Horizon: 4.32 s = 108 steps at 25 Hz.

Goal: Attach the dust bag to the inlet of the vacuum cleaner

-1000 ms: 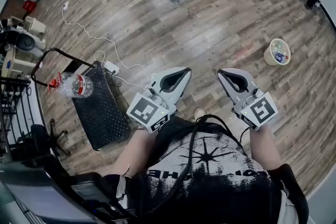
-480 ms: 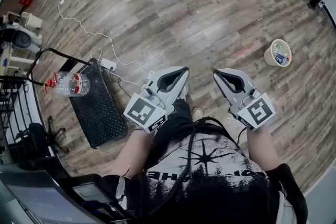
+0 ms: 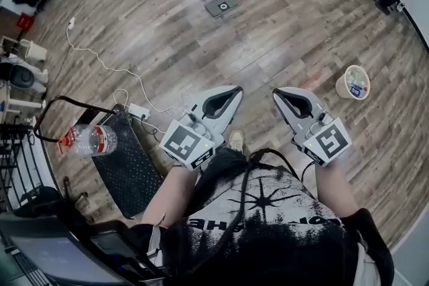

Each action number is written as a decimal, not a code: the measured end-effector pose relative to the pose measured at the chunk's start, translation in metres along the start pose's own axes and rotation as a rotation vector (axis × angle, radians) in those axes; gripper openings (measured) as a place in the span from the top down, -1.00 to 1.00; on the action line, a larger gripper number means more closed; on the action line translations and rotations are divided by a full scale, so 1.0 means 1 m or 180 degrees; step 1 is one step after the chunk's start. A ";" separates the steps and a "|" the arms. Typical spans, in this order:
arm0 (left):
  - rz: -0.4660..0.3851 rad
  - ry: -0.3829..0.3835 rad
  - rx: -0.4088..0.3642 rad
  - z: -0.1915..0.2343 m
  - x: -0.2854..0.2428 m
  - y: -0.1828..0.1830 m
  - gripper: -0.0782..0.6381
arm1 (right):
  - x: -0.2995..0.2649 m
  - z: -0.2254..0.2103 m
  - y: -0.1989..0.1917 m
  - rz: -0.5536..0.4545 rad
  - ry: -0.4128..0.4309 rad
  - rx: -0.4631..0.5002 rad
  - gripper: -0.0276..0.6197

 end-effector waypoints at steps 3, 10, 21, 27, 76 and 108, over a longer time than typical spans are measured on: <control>0.0001 -0.0036 -0.0014 0.030 0.000 0.005 0.78 | -0.029 -0.008 0.016 0.0010 -0.0003 0.0048 0.89; 0.0062 -0.0142 -0.0146 0.077 -0.004 0.004 0.78 | -0.073 -0.024 0.029 -0.0012 -0.0093 0.0057 0.89; 0.0142 -0.0196 -0.0134 0.105 -0.031 0.002 0.78 | -0.099 -0.058 0.029 0.0007 -0.0089 0.0022 0.89; 0.0094 -0.0013 -0.0286 0.131 -0.066 0.015 0.78 | -0.122 -0.108 0.031 -0.0015 0.0053 0.0175 0.89; -0.0032 0.0144 -0.0325 0.494 -0.279 0.158 0.78 | -0.367 -0.455 0.144 -0.0035 0.0202 0.0344 0.89; -0.0027 0.1085 0.0259 0.707 -0.442 0.218 0.78 | -0.529 -0.714 0.206 -0.0276 0.1219 0.0916 0.89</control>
Point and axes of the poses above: the fingertips, and each gripper's own axes: x backward along the fingers, z to its left, y out of its top, the point moved 5 cm from there along x, backward along the fingers, and after that the axes turned 12 degrees about z, right-handed, at the moved point
